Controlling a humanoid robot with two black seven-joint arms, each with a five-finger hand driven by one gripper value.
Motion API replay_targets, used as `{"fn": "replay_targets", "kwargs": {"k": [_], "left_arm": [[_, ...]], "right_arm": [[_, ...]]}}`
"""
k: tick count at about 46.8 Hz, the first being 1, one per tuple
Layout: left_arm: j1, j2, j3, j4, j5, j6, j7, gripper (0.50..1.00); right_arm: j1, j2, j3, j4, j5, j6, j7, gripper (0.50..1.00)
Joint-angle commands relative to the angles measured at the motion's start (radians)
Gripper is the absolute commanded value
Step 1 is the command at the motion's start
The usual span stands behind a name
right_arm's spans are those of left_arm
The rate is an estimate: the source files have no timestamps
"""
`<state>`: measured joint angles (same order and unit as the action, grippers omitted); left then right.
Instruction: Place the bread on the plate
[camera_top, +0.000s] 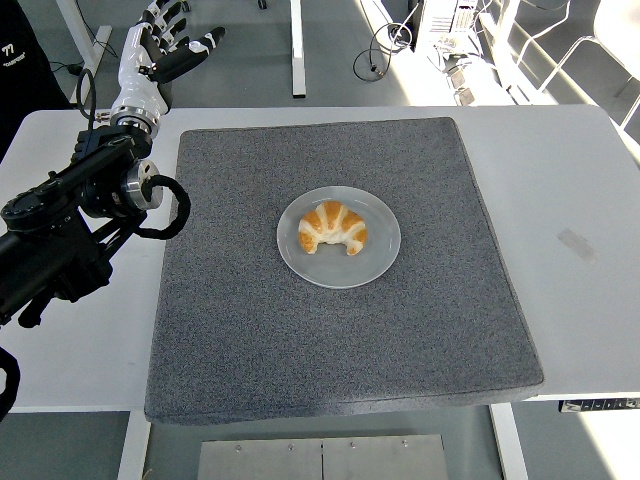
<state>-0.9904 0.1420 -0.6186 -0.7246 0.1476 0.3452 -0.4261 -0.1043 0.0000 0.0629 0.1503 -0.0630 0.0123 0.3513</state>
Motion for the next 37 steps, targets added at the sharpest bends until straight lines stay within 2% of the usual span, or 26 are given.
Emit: {"fn": "replay_targets", "kwargs": {"k": [1,5,14,23,30,37], "left_arm": [[0.01,-0.025,-0.024,0.024,-0.029,-0.017,-0.002,0.908],[0.021,-0.045,-0.075,0.057,-0.066,-0.044,-0.002,0.904],[0.036,-0.085,-0.124,0.154,-0.112,-0.156,-0.016,0.898],[0.041,-0.085,-0.136,0.168,-0.125,-0.175,-0.046,0.884],[0.042,-0.082,-0.159,0.168,-0.129,-0.23,-0.052,0.884],[0.041,-0.078,-0.161,0.168,-0.129,-0.236,-0.065,0.884]], "right_arm": [[0.0,0.0,0.0,0.0,0.0,0.0,0.0,1.0],[0.0,0.0,0.0,0.0,0.0,0.0,0.0,1.0],[0.0,0.0,0.0,0.0,0.0,0.0,0.0,1.0],[0.0,0.0,0.0,0.0,0.0,0.0,0.0,1.0],[0.0,0.0,0.0,0.002,0.0,0.002,0.0,1.0],[0.0,0.0,0.002,0.002,0.0,0.002,0.0,1.0]]}}
